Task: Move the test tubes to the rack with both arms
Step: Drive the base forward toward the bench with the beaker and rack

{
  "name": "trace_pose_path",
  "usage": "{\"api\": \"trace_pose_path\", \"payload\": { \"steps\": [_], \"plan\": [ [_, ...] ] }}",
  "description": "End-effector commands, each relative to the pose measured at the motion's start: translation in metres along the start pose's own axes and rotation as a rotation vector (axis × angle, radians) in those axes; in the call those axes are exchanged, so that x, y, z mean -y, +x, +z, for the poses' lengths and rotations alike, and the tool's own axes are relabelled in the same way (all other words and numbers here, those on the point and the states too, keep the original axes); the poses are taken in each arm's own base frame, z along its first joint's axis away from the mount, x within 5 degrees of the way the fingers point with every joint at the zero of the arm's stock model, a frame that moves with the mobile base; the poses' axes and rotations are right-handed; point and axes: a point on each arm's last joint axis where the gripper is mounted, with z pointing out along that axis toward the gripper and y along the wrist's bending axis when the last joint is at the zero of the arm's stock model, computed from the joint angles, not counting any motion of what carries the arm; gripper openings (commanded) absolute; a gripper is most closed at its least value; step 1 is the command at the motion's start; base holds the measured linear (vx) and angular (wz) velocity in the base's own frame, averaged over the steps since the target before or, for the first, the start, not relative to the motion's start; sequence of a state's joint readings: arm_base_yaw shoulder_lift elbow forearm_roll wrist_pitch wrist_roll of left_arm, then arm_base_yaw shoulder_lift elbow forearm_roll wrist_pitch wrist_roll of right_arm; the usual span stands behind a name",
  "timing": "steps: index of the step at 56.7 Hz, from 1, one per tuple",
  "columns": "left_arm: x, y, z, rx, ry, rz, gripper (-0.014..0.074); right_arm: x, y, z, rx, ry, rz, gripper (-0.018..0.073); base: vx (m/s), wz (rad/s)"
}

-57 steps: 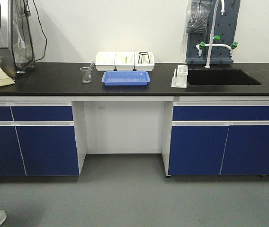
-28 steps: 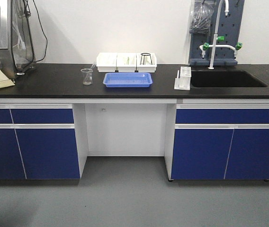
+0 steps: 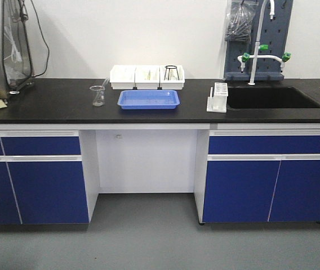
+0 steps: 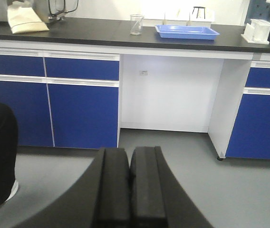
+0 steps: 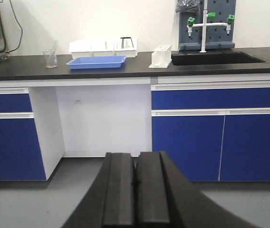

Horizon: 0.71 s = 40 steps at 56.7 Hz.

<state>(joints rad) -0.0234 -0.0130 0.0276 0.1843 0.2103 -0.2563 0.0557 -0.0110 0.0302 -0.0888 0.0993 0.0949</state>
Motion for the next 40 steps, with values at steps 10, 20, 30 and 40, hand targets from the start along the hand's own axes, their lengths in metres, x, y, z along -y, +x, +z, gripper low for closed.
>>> {"api": "trace_pose_path", "payload": {
  "steps": [10,20,30,40],
  "plan": [
    [0.0025,-0.0163,-0.0028,0.109,0.023,-0.009,-0.0004,-0.0002,-0.0032,-0.0003,0.077,0.001,-0.012,-0.0008,0.25,-0.07],
    [0.0025,-0.0163,-0.0028,0.109,0.023,-0.009,-0.0004,-0.0002,-0.0032,-0.0003,0.077,0.001,-0.012,-0.0008,0.3,0.02],
    [0.0025,-0.0163,-0.0028,0.109,0.023,-0.009,-0.0004,-0.0002,-0.0032,-0.0003,0.077,0.001,-0.012,-0.0008,0.34,0.03],
    [0.0025,-0.0163,-0.0028,0.109,0.023,-0.009,-0.0004,-0.0002,-0.0032,-0.0003,0.077,0.001,-0.012,-0.0008,0.38,0.02]
  ]
}}
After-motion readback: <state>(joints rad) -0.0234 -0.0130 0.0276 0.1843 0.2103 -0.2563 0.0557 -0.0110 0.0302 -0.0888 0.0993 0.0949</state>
